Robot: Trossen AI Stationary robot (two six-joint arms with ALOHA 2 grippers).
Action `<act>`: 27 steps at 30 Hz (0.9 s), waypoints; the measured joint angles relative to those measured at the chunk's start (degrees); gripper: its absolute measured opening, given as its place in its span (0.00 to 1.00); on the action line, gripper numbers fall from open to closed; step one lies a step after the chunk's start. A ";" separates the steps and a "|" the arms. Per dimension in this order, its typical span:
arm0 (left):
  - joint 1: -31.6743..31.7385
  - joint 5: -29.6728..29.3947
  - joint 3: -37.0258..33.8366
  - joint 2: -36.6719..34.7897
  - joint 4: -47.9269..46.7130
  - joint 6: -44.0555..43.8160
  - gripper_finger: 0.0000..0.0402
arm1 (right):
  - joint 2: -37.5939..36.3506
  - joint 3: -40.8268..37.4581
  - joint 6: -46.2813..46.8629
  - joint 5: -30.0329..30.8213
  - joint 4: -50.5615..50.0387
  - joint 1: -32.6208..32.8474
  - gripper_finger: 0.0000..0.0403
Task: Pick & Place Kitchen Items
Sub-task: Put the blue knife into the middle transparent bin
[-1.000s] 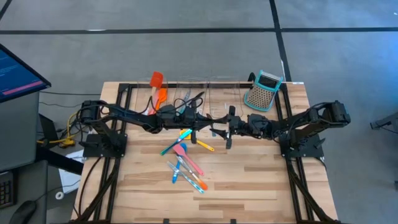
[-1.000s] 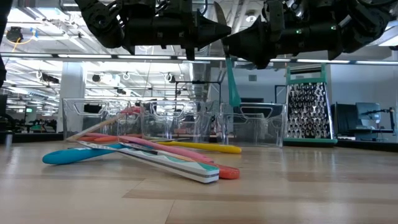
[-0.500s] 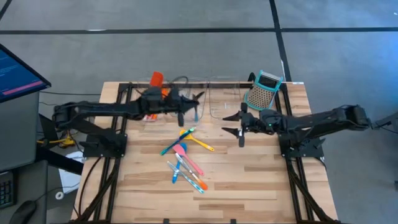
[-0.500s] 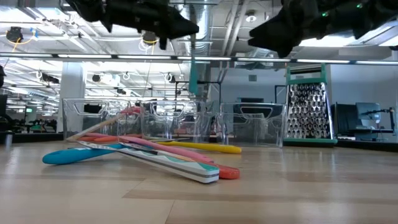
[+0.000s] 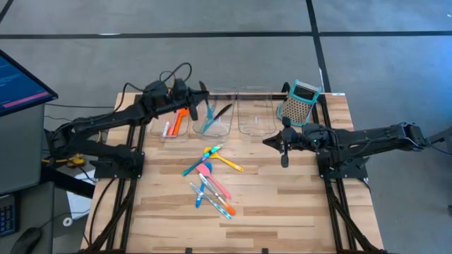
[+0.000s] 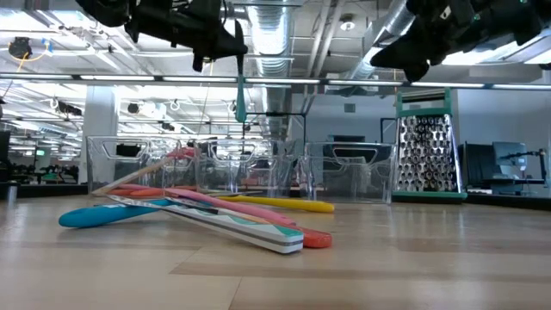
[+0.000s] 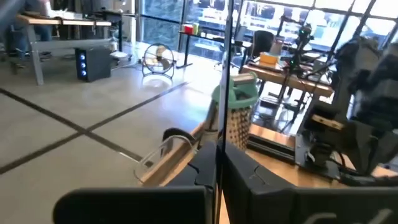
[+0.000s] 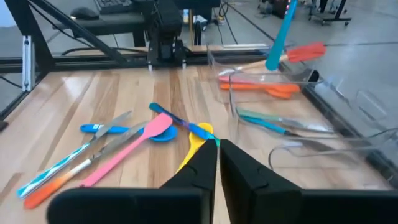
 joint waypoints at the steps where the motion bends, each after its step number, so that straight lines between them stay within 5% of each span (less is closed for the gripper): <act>1: 0.75 0.85 0.16 0.28 -0.05 -0.26 0.00 | 0.00 -0.31 0.08 -0.02 0.03 0.00 0.04; 10: 4.39 3.74 9.84 6.65 -13.38 -1.16 0.00 | 0.06 -4.10 1.11 -0.04 2.71 2.28 0.02; 27: 8.72 12.17 26.96 30.41 -32.29 -0.75 0.00 | 0.06 -6.28 0.67 0.20 6.63 6.36 0.00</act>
